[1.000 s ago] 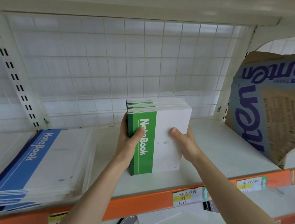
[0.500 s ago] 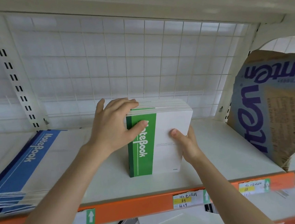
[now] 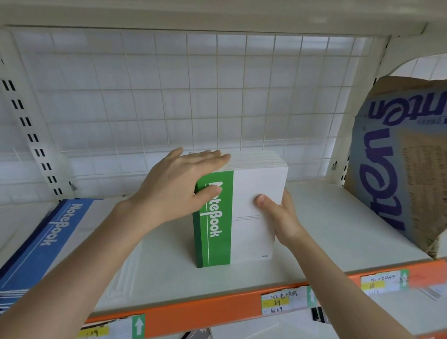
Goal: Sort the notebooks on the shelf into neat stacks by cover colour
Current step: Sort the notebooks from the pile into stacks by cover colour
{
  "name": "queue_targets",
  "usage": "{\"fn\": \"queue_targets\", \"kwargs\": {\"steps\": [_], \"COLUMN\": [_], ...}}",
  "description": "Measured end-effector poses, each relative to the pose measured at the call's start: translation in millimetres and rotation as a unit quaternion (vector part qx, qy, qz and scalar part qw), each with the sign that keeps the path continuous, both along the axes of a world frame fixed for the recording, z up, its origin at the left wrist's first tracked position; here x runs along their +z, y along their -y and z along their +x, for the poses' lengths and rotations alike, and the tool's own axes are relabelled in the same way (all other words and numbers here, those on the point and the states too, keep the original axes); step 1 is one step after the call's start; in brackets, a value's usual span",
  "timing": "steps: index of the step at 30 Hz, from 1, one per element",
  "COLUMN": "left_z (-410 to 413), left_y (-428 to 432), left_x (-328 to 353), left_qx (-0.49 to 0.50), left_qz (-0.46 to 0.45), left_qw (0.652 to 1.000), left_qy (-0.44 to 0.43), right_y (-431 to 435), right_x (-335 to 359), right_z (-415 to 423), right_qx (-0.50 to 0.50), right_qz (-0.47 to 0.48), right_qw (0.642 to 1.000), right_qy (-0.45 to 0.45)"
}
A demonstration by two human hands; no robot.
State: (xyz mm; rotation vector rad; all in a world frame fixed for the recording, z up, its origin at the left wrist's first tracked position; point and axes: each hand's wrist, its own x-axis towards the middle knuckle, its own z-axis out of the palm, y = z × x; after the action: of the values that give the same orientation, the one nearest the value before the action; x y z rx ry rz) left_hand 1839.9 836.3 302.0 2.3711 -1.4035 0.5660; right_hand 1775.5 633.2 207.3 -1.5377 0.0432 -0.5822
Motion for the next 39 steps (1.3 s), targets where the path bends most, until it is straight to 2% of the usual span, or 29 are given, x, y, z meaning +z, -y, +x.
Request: {"fn": "queue_targets", "kwargs": {"steps": [3,6,8,11,13,15,18,24,28,32,36,39], "left_z": [1.5,5.6,0.9,-6.1,-10.5,-11.6,-8.2,-9.4,-8.4,-6.8,-4.1,-0.6], "left_y": [3.3,3.8,3.4,15.9,28.0,36.2,37.0,32.8,28.9,28.5,28.3,29.5], "left_x": [-5.0,-24.5,-44.8,-77.9,-91.3,-94.9,-98.8,-111.6,-111.1,-110.9,-98.9,-78.0], "left_qx": [-0.025,-0.065,-0.072,-0.040,-0.028,-0.014,0.000,0.018,0.015,0.043,0.043,0.056], "left_qz": [-0.061,-0.191,-0.300,-0.351,-0.388,-0.417,-0.424,-0.380,-0.356,-0.351,-0.363,-0.348], "left_qw": [0.997,0.968,0.907,0.815,0.766,0.742,0.738,0.763,0.793,0.836,0.838,0.831], "left_qy": [-0.048,-0.148,-0.286,-0.459,-0.512,-0.525,-0.525,-0.522,-0.493,-0.420,-0.405,-0.431], "right_y": [1.3,1.6,1.2,-0.1,-0.5,-1.2,-1.7,-1.0,3.1,6.8,3.9,1.2], "right_x": [-0.5,-2.0,-2.0,-1.3,-1.1,-0.4,-0.8,-7.4,-8.0,-13.3,-4.6,17.0], "right_z": [-0.5,-2.0,-2.9,-3.7,-4.4,-4.1,-4.0,-6.6,-8.2,-8.7,-3.0,4.3], "right_qx": [0.003,0.000,-0.003,0.013,0.019,0.019,0.023,0.029,0.030,0.013,-0.008,0.003], "right_qz": [-0.004,0.000,0.000,0.005,0.009,0.010,0.010,-0.010,-0.055,-0.097,-0.076,-0.044], "right_qw": [1.000,1.000,1.000,1.000,1.000,1.000,1.000,0.999,0.997,0.992,0.994,0.993], "right_qy": [0.000,-0.001,-0.004,-0.014,-0.011,-0.012,-0.015,-0.021,-0.043,-0.074,-0.084,-0.112]}}
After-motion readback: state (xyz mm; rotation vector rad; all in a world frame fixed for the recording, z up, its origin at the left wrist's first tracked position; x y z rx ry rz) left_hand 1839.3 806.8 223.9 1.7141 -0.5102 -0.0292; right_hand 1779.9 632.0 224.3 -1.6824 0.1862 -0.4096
